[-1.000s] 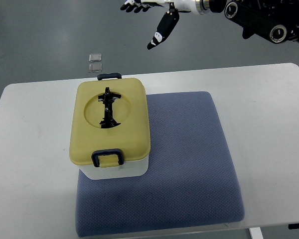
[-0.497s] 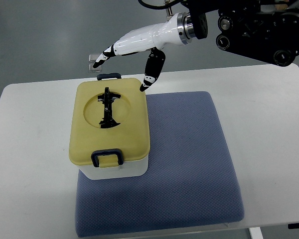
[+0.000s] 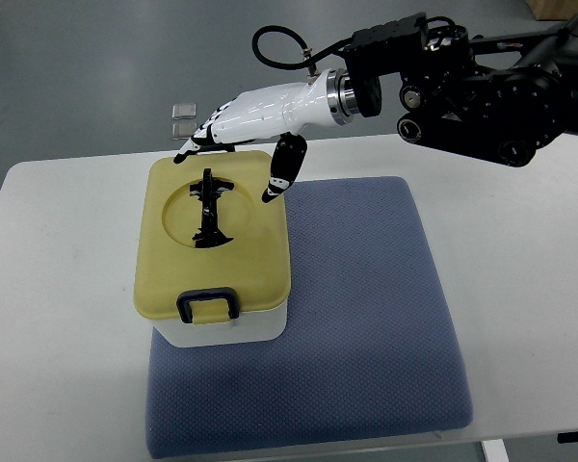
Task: Open white storage box with right hand
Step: 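Lower the right hand onto the black handle on the yellow lid, then close the right hand's fingers around the black lid handle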
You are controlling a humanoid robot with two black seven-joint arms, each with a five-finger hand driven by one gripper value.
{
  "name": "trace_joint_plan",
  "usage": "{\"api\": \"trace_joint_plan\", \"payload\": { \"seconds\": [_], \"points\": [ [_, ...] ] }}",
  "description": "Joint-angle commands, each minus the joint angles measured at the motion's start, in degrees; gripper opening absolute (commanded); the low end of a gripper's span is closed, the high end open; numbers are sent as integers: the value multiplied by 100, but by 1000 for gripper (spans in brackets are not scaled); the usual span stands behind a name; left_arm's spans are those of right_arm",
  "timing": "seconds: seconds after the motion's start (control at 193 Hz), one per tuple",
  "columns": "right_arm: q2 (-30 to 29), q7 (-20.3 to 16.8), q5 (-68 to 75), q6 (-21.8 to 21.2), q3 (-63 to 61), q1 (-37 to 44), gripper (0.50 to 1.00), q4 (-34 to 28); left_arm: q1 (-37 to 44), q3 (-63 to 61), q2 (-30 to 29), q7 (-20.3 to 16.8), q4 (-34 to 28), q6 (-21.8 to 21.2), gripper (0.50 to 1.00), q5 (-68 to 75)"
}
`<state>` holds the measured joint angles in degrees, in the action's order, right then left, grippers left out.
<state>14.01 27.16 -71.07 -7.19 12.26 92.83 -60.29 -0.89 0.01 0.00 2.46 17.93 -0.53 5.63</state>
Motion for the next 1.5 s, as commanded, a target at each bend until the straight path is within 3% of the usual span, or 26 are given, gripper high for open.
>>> {"api": "trace_joint_plan", "payload": {
  "seconds": [0.0, 0.285, 0.699, 1.062, 1.119, 1.197, 1.497],
  "points": [
    [-74, -1, -4, 130, 4, -46, 930, 9, 1, -1, 0, 0, 0, 1, 1000, 0],
    [-153, -1, -4, 376, 13, -125, 870, 18, 1, -1, 0, 0, 0, 1, 1000, 0],
    [-311, -1, -12, 403, 13, -222, 827, 97, 1, -1, 0, 0, 0, 1, 1000, 0],
    [-425, -1, -12, 500, 48, -274, 709, 150, 1, -1, 0, 0, 0, 1, 1000, 0],
    [-425, -1, -12, 552, 57, -274, 654, 141, 1, -1, 0, 0, 0, 1, 1000, 0],
    [-416, -1, -12, 658, 66, -274, 615, 149, 1, -1, 0, 0, 0, 1, 1000, 0],
    [-337, -1, -4, 684, 57, -186, 529, 141, 1, -1, 0, 0, 0, 1, 1000, 0]
  ]
}}
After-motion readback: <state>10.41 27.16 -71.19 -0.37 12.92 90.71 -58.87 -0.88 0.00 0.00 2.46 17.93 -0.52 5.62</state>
